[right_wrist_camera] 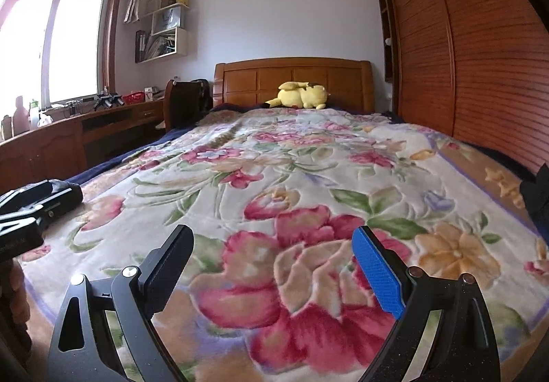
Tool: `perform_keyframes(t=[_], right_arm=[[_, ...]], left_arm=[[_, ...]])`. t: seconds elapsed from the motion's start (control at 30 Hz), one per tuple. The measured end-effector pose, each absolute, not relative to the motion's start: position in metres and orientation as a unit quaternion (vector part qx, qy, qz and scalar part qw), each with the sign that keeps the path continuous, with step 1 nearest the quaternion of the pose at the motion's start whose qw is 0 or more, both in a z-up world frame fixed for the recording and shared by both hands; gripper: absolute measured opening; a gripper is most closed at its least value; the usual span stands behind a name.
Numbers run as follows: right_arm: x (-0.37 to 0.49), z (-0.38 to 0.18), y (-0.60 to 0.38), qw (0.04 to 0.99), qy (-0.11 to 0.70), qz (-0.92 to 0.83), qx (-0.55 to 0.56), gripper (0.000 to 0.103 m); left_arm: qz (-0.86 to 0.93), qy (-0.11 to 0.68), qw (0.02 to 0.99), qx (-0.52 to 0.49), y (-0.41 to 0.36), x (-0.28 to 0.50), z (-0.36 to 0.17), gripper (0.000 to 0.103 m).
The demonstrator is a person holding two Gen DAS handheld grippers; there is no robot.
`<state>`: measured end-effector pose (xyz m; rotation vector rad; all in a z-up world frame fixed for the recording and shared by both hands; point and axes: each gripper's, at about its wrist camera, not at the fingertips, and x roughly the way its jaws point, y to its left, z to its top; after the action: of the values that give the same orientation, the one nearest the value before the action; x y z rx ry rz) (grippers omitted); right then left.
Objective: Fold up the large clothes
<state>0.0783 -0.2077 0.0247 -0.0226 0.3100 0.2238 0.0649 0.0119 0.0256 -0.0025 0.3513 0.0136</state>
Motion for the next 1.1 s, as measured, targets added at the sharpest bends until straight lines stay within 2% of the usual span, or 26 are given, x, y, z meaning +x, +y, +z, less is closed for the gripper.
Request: perform_keyframes(t=[1.1], right_arm=[[0.079,0.018,-0.193,0.982,0.149,0.115,-0.01,0.094]], left_arm=[[0.01,0.179,0.984,0.015,0.01,0.06,0.017,0.088]])
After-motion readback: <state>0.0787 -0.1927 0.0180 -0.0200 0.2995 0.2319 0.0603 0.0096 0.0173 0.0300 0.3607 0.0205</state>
